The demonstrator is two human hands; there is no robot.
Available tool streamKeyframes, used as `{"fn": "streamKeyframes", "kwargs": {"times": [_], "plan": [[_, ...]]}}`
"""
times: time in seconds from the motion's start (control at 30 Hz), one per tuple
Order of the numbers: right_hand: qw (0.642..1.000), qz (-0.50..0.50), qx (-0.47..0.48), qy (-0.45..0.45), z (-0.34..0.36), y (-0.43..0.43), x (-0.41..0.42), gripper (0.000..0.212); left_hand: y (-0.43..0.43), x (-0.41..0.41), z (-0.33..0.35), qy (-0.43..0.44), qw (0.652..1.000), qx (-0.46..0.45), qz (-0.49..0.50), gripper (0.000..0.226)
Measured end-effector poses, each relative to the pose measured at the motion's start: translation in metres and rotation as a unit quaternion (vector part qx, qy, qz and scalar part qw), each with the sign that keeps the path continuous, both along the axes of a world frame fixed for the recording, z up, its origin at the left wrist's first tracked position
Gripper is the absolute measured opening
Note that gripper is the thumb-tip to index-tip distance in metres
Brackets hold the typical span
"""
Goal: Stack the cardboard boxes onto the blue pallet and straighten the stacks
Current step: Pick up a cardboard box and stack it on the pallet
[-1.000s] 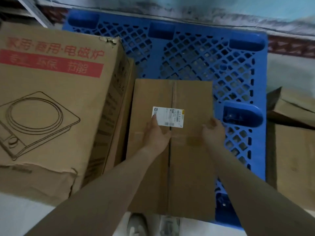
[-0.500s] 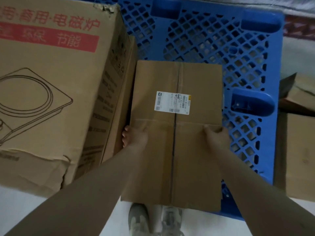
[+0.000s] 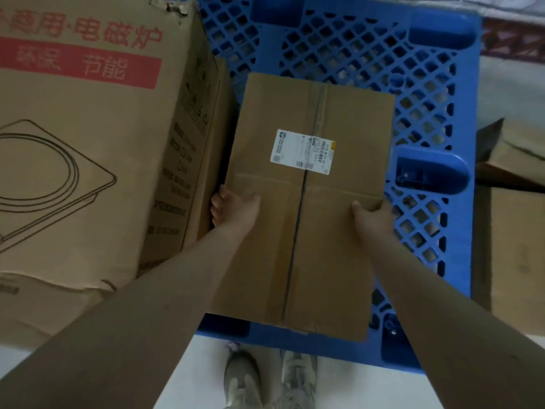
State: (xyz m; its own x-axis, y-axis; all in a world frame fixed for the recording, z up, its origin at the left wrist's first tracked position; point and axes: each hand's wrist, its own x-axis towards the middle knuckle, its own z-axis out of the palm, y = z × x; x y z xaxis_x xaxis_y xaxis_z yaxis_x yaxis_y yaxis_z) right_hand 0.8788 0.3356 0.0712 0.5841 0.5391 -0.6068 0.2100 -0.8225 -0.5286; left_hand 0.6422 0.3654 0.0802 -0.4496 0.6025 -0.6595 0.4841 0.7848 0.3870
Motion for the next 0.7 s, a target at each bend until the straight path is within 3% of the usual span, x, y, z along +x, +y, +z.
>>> {"fn": "streamKeyframes", "kwargs": {"times": [0.17,0.33,0.5,0.6,0.7], "plan": [[1.0,0.019,-0.002,0.002,-0.001,-0.008,-0.008,0.071,-0.006,-0.001,0.005,-0.004,0.999,-0.027,0.019,0.095],[0.997,-0.021,0.044,0.054,0.016,-0.008,-0.001,0.073,-0.003,0.013,0.032,-0.031,0.999,0.014,0.019,0.074],[0.98,-0.078,0.155,0.097,0.066,-0.011,-0.003,0.051,0.002,0.064,0.094,-0.209,0.97,0.125,0.007,0.031],[0.958,-0.135,0.195,0.163,0.106,-0.028,0.012,0.038,0.004,0.092,0.144,-0.271,0.947,0.17,-0.008,0.023],[0.941,-0.19,0.207,0.19,0.146,-0.06,0.038,0.042,-0.002,0.127,0.189,-0.293,0.939,0.179,-0.019,0.028]]}}
